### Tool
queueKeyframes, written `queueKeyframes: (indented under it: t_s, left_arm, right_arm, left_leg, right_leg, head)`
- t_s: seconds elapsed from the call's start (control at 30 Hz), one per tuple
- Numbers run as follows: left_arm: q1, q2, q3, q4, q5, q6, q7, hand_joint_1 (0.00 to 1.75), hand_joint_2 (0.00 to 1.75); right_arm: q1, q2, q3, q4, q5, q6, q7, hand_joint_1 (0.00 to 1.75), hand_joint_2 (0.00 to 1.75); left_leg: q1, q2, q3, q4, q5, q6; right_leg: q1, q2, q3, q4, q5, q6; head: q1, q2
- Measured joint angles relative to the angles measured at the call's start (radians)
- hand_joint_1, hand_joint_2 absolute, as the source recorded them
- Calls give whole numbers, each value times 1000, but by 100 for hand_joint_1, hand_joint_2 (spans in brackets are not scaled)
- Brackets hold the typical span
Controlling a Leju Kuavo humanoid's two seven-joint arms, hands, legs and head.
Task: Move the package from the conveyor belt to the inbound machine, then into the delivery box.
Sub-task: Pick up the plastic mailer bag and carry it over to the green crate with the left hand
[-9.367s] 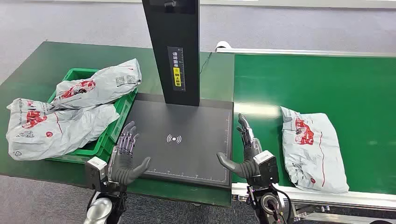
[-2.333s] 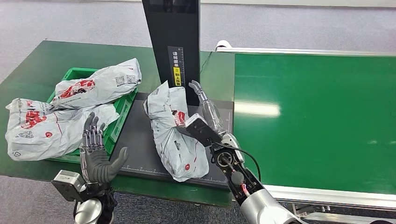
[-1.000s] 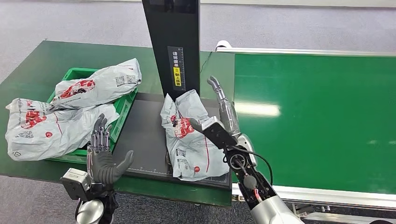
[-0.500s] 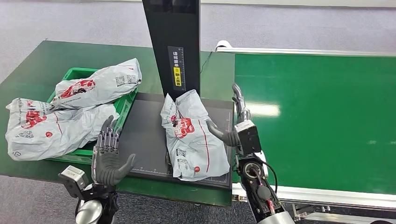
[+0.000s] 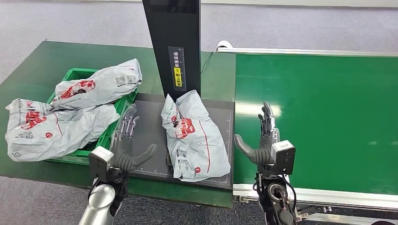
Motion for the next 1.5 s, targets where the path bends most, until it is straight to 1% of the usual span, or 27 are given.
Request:
queueKeyframes:
  t_s: [0.27,0.33,0.43,0.57,0.67,0.77,0.83,0.93,1.17,1.2,1.3,1.33,1.5]
  left_arm:
    - [-20,-1,-14,28,-5,1,4,0,175]
    - [-27,0,-20,38,-33,11,28,0,175]
    - [-80,3,-43,101,-180,64,125,0,175]
    - [-204,5,-89,275,-439,143,269,0,175]
    - [-279,4,-122,411,-597,147,354,0,175]
    - [-327,0,-151,518,-738,128,431,0,175]
    - [-353,-5,-164,565,-808,122,461,0,175]
    - [-383,-14,-176,606,-873,110,478,0,175]
    - [-404,-28,-185,626,-954,57,502,0,175]
    - [-405,-29,-185,628,-957,53,503,30,175]
    - [-404,-32,-184,630,-964,42,498,161,175]
    - [-402,-33,-184,630,-966,41,493,175,175]
    - [-373,-36,-176,622,-950,83,439,175,175]
  right_arm:
    - [13,-1,-23,-22,1,1,1,0,175]
    - [14,-1,-27,-23,3,4,2,0,175]
    - [16,-1,-34,-24,18,24,4,0,175]
    - [18,3,-38,-24,54,48,4,0,175]
    - [17,13,-45,-22,77,53,7,0,175]
    - [13,25,-58,-17,97,55,12,0,175]
    - [11,29,-68,-15,108,56,15,0,175]
    - [11,34,-82,-14,117,58,21,0,175]
    - [23,37,-105,-18,125,64,39,0,175]
    - [24,37,-106,-19,125,64,39,0,175]
    - [28,38,-110,-21,125,64,41,0,175]
    - [29,39,-111,-21,126,64,43,0,175]
    - [44,41,-117,-36,130,65,46,0,175]
  left_leg:
    - [0,0,0,0,0,0]
    - [0,0,0,0,0,0]
    - [0,-1,0,0,0,0]
    - [0,-1,0,0,1,1]
    - [0,0,0,0,1,1]
    - [0,0,0,0,1,1]
    - [0,-2,1,0,1,1]
    - [0,-5,4,0,0,1]
    - [-1,-5,12,0,0,3]
    - [-1,-5,13,0,0,3]
    - [-1,-5,14,0,0,3]
    - [-1,-5,14,0,0,3]
    - [-1,-5,15,0,0,3]
  right_leg:
    - [0,0,0,0,0,0]
    - [0,0,0,0,0,0]
    - [0,-1,0,0,0,0]
    - [0,-1,1,0,1,0]
    - [0,0,0,0,1,0]
    - [0,0,1,0,1,0]
    - [0,-2,2,0,0,0]
    - [-1,-4,7,0,-1,1]
    - [-2,-4,16,-1,-1,2]
    - [-2,-4,17,-1,-1,2]
    - [-2,-4,19,-1,-1,2]
    - [-2,-5,19,-1,-1,2]
    - [-2,-4,19,-1,-1,2]
  head:
    - [0,0]
    - [0,0]
    - [0,0]
    - [0,0]
    - [0,0]
    - [0,0]
    - [0,0]
    - [0,0]
    - [0,0]
    - [0,0]
    - [0,0]
    - [0,0]
    - [0,0]
